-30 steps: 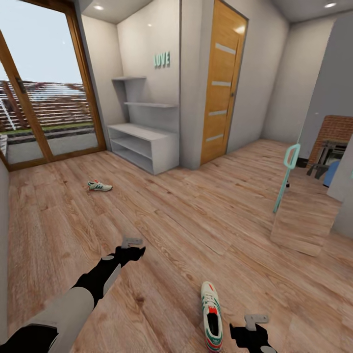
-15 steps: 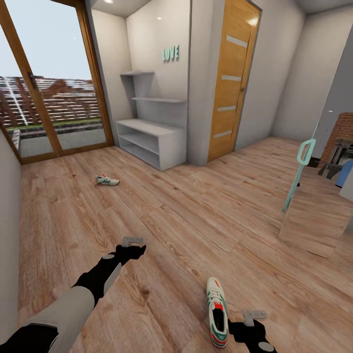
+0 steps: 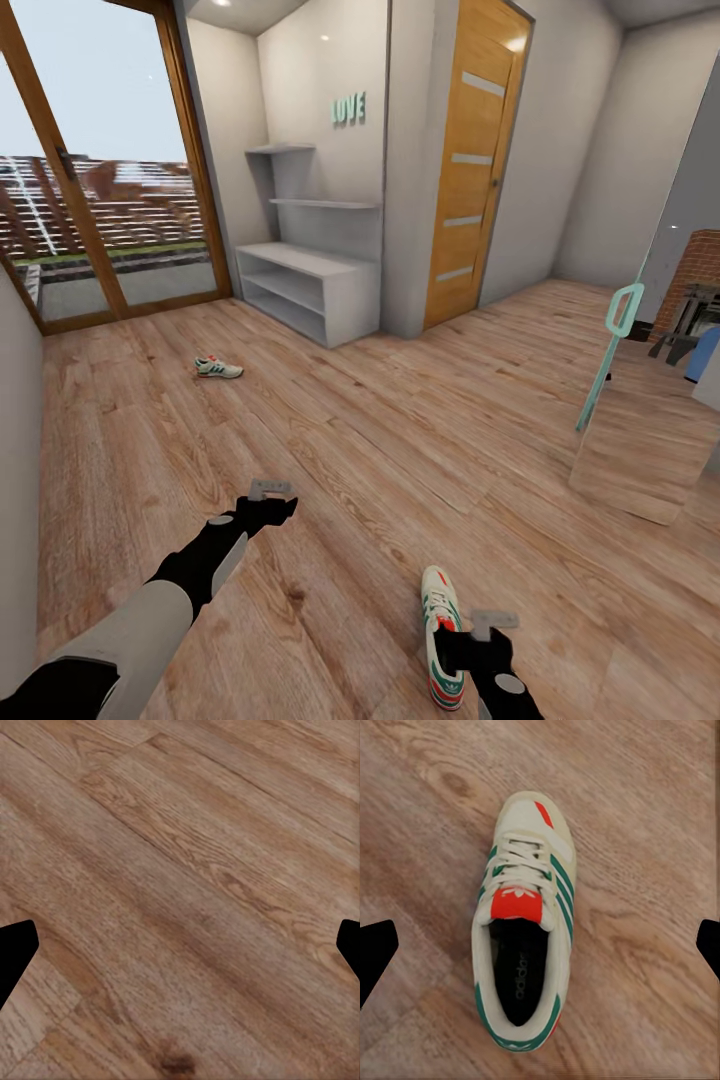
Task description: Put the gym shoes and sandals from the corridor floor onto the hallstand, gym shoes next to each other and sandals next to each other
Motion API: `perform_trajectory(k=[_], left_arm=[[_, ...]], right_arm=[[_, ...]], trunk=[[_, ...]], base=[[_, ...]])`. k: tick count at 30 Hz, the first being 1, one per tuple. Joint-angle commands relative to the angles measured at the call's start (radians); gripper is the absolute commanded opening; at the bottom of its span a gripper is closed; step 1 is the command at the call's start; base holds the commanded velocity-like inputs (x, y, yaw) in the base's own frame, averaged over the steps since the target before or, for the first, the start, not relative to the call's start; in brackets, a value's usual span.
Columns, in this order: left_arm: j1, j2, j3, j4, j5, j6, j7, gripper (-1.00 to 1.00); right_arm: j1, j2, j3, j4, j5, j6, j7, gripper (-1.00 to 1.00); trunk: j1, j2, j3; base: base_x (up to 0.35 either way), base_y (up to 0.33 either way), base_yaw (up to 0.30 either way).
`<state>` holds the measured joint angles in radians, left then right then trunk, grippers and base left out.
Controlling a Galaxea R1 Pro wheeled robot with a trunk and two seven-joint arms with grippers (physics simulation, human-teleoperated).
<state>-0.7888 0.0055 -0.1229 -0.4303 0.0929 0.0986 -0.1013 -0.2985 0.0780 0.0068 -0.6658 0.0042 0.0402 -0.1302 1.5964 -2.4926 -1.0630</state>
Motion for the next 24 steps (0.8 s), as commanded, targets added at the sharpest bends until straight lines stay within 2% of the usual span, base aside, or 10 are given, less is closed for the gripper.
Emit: perform_trajectory(k=[1, 4, 14, 24], left_arm=[[-0.001, 0.001, -0.003, -0.002, 0.01, 0.008, -0.001, 1.0], [-0.001, 0.0, -0.003, -0.002, 0.011, 0.012, -0.001, 1.0], [-0.001, -0.001, -0.002, -0.001, 0.012, 0.016, -0.002, 1.0], [-0.004, -0.003, -0.001, -0.002, 0.013, 0.016, -0.001, 1.0]], right_arm=[[-0.001, 0.006, 0.001, -0.003, 0.001, 0.017, -0.021, 1.0], [-0.002, 0.022, 0.002, -0.008, 0.004, 0.051, -0.078, 1.0], [-0.002, 0.016, -0.004, -0.006, 0.005, 0.056, -0.089, 1.0], [-0.002, 0.021, 0.001, -0.002, 0.004, 0.055, -0.089, 1.0]], trunk=[[0.0, 0.0, -0.001], [0.0, 0.0, -0.001], [0.0, 0.0, -0.001], [0.008, -0.009, -0.039]], base=[[0.0, 0.0, 0.0], [0.0, 0.0, 0.0], [0.0, 0.0, 0.0], [0.0, 0.0, 0.0]])
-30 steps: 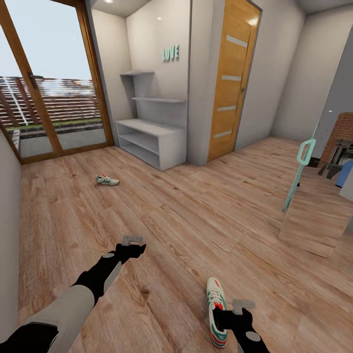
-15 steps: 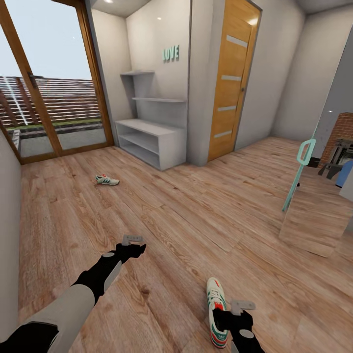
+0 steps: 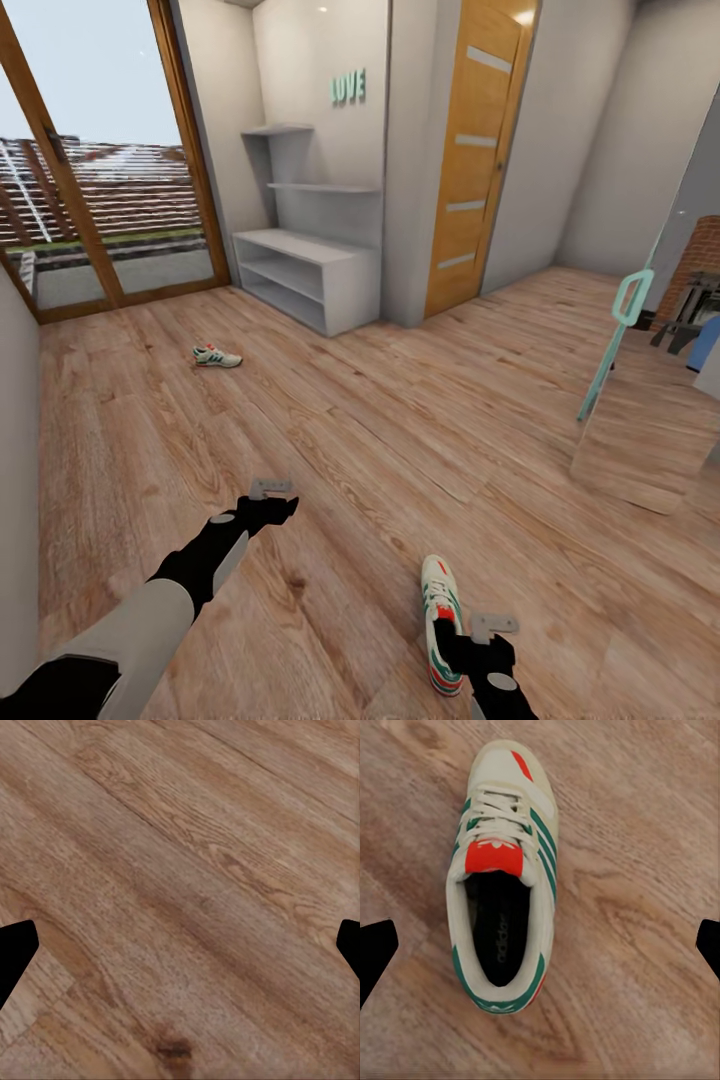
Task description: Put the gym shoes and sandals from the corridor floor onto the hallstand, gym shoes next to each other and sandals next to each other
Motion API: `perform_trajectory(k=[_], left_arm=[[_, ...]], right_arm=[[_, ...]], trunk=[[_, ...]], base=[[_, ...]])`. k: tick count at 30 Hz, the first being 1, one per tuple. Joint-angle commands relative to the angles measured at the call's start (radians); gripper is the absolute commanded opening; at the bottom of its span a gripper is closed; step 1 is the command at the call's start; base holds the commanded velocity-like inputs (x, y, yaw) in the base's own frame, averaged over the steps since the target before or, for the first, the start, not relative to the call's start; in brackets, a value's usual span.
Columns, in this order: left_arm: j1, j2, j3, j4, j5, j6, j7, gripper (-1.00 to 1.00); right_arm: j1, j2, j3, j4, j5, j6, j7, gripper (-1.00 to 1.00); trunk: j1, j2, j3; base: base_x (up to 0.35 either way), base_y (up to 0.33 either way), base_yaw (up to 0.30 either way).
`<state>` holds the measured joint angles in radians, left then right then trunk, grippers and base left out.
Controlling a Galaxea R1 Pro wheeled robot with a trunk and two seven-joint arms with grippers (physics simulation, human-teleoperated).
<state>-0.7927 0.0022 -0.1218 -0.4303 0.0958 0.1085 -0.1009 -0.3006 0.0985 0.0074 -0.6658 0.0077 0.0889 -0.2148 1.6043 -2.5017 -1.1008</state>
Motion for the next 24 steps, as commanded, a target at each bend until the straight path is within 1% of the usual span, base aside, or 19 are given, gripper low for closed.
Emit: perform_trajectory(k=[1, 7, 10, 13, 17, 18, 19, 24], left_arm=[[-0.001, 0.0, -0.002, -0.002, 0.01, 0.007, -0.001, 1.0], [-0.005, -0.002, -0.003, -0.002, 0.01, 0.008, 0.0, 1.0], [-0.018, -0.004, -0.003, -0.002, 0.01, 0.025, 0.0, 1.0], [-0.039, -0.008, -0.003, -0.01, 0.01, 0.07, 0.0, 1.0], [-0.051, -0.01, -0.003, -0.036, 0.01, 0.103, 0.0, 1.0], [-0.057, -0.011, -0.002, -0.077, 0.01, 0.132, 0.001, 1.0], [-0.058, -0.011, -0.002, -0.084, 0.01, 0.138, 0.001, 1.0], [-0.056, -0.011, -0.003, -0.127, 0.01, 0.174, 0.001, 1.0]], right_arm=[[0.0, 0.0, 0.0, -0.002, 0.001, 0.007, -0.004, 1.0], [0.0, 0.001, -0.002, 0.004, 0.0, 0.007, -0.003, 1.0], [0.0, 0.001, -0.002, 0.02, 0.0, 0.006, -0.003, 1.0], [0.0, 0.001, -0.003, 0.052, -0.001, 0.002, -0.003, 1.0], [0.0, 0.001, -0.003, 0.062, -0.001, 0.001, -0.002, 1.0], [0.0, 0.001, -0.003, 0.066, -0.001, 0.0, -0.001, 1.0], [0.0, 0.0, -0.003, 0.066, -0.002, 0.0, 0.0, 1.0], [0.0, -0.002, -0.001, 0.071, -0.001, 0.0, 0.001, 1.0]], trunk=[[0.0, -0.001, -0.005], [0.003, -0.002, -0.028], [0.004, -0.003, -0.04], [0.006, -0.003, -0.051], [0.007, -0.004, -0.067], [0.008, -0.005, -0.071], [0.008, -0.005, -0.074], [0.008, -0.005, -0.074]], base=[[0.0, 0.0, 0.0], [0.0, 0.0, 0.0], [0.0, 0.0, 0.0], [0.0, 0.0, 0.0], [0.0, 0.0, 0.0], [0.0, 0.0, 0.0], [0.0, 0.0, 0.0], [0.0, 0.0, 0.0]])
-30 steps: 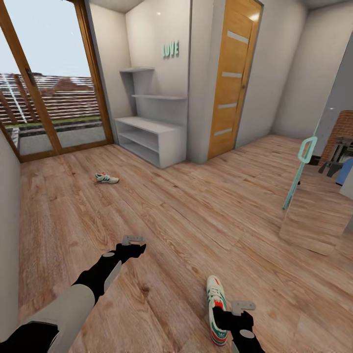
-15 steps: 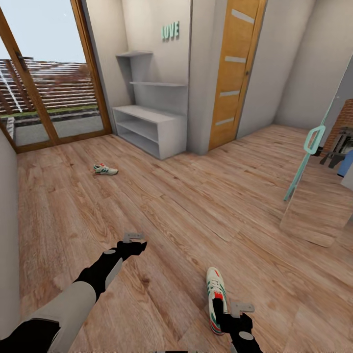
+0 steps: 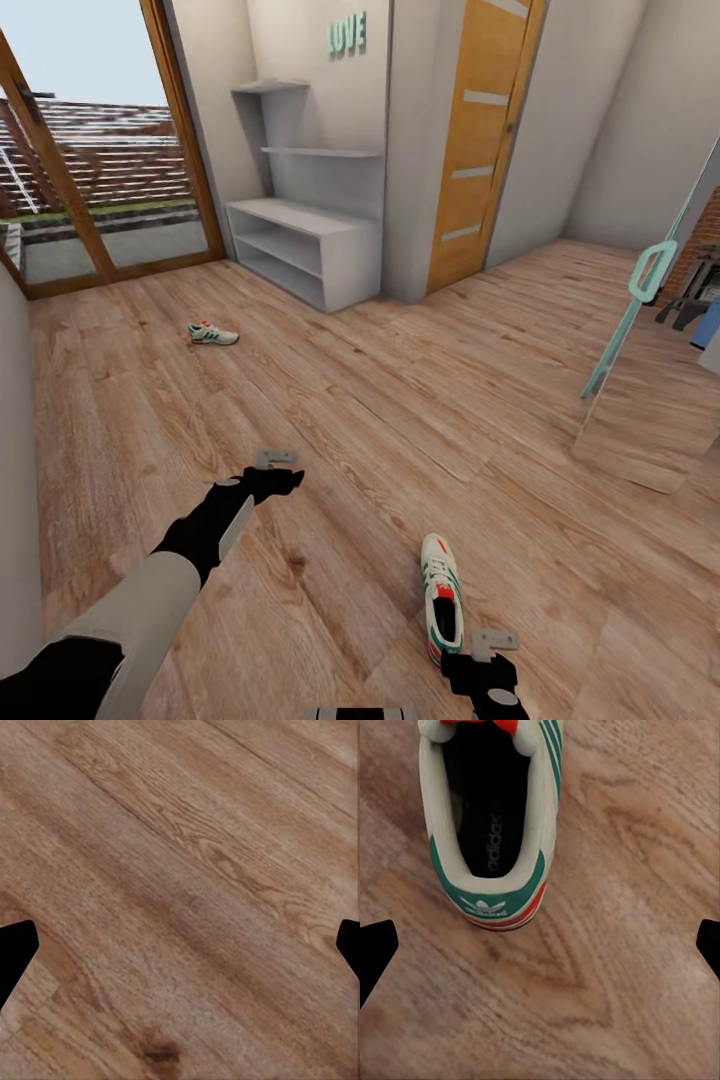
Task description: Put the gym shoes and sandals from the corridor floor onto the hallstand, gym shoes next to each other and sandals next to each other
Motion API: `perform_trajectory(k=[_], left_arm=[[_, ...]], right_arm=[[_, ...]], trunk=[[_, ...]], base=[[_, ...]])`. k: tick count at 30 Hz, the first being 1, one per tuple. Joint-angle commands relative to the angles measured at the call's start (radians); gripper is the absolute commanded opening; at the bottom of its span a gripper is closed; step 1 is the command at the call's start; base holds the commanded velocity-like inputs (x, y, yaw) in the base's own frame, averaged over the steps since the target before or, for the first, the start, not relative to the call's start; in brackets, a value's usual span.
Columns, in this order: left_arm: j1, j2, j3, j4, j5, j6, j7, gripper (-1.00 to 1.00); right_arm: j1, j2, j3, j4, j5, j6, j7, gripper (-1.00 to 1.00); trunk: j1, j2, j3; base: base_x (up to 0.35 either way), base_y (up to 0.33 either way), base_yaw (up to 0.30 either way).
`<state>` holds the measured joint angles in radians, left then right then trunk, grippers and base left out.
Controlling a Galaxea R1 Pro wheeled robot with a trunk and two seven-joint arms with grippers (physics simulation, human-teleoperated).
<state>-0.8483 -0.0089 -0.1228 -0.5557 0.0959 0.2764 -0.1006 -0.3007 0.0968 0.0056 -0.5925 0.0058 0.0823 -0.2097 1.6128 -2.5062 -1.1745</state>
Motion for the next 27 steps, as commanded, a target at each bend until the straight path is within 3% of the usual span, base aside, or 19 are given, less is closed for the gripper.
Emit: perform_trajectory(k=[1, 9, 23, 27], left_arm=[[0.0, 0.001, -0.003, -0.005, 0.01, 0.009, 0.001, 1.0], [0.005, 0.006, -0.002, -0.02, 0.01, 0.02, 0.001, 1.0], [0.009, 0.007, -0.003, -0.021, 0.01, 0.023, 0.001, 1.0], [0.009, 0.006, -0.001, -0.021, 0.01, 0.023, 0.001, 1.0]], right_arm=[[0.0, 0.0, 0.001, -0.002, 0.001, 0.007, -0.004, 1.0], [0.0, 0.0, 0.002, 0.002, 0.001, 0.006, -0.004, 1.0], [0.0, 0.0, 0.004, 0.002, -0.001, 0.005, -0.003, 1.0], [0.0, 0.001, 0.004, 0.002, -0.001, 0.005, -0.003, 1.0]], trunk=[[0.0, 0.0, -0.001], [0.0, 0.0, -0.001], [0.006, -0.004, -0.055], [0.006, -0.004, -0.055]], base=[[0.0, 0.0, 0.0], [0.0, 0.0, 0.0], [0.0, 0.0, 0.0], [0.0, 0.0, 0.0]])
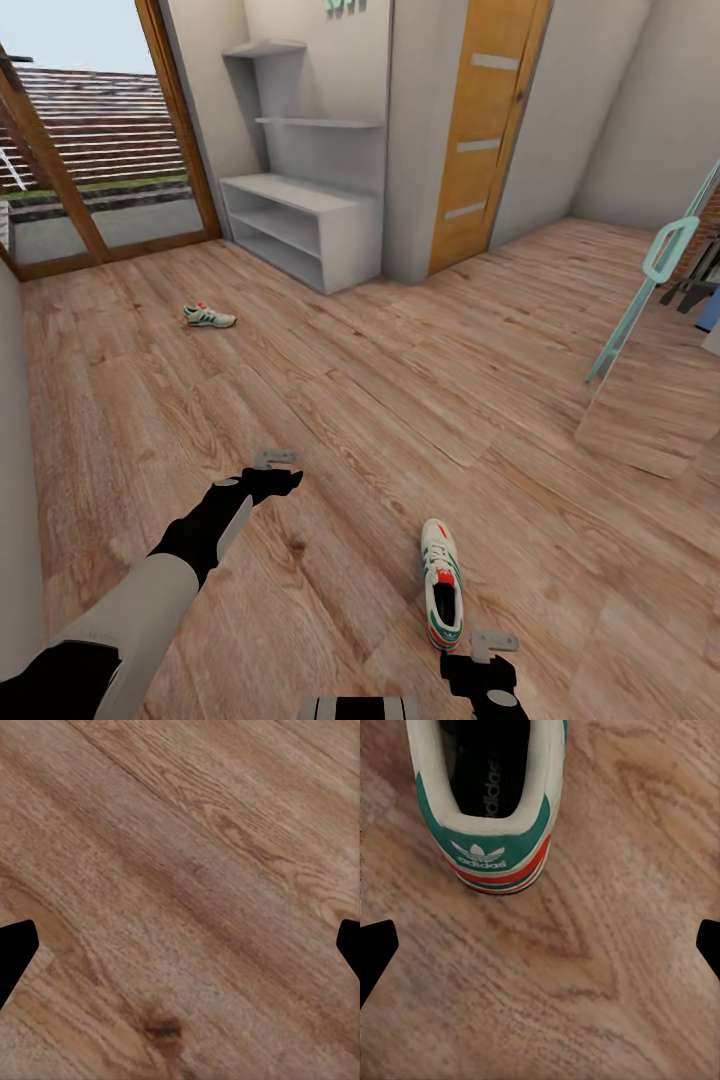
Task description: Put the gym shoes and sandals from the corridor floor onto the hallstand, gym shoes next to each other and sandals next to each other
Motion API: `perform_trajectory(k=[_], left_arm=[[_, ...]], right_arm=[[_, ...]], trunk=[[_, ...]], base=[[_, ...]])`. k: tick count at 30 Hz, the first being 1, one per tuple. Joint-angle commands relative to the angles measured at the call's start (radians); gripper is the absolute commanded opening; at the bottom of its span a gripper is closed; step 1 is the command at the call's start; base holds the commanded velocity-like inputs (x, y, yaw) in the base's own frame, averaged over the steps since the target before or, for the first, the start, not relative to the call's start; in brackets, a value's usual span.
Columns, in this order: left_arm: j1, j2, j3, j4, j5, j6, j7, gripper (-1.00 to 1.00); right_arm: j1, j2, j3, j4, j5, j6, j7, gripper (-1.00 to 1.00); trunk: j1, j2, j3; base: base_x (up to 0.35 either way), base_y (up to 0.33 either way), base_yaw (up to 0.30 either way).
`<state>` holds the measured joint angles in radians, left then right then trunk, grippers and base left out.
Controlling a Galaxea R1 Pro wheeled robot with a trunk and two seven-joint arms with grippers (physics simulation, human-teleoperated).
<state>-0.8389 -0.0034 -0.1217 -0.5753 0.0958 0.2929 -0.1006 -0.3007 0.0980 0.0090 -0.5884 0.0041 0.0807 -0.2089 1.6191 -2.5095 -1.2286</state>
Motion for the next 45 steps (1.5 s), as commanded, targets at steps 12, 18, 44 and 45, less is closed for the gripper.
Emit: perform_trajectory(k=[12, 18, 44, 45], left_arm=[[0.001, -0.001, -0.006, -0.003, 0.009, 0.005, 0.001, 1.0], [0.0, -0.001, -0.003, -0.003, 0.009, 0.005, 0.001, 1.0], [0.0, 0.0, -0.005, -0.003, 0.009, 0.002, 0.0, 1.0], [0.0, 0.0, -0.006, -0.004, 0.008, 0.002, 0.0, 1.0]], right_arm=[[0.0, 0.002, -0.003, -0.002, -0.002, 0.007, -0.005, 1.0], [0.0, 0.002, -0.005, -0.002, -0.002, 0.007, -0.005, 1.0], [0.0, 0.002, -0.006, -0.004, -0.003, 0.007, -0.006, 1.0], [0.0, 0.002, -0.006, -0.004, -0.003, 0.007, -0.006, 1.0]], trunk=[[0.0, 0.0, -0.007], [0.0, 0.0, -0.014], [0.002, -0.001, -0.049], [0.002, -0.001, -0.05]], base=[[0.0, 0.0, 0.057], [0.0, 0.0, 0.116], [0.0, 0.0, 0.063], [0.0, 0.0, 0.066]])
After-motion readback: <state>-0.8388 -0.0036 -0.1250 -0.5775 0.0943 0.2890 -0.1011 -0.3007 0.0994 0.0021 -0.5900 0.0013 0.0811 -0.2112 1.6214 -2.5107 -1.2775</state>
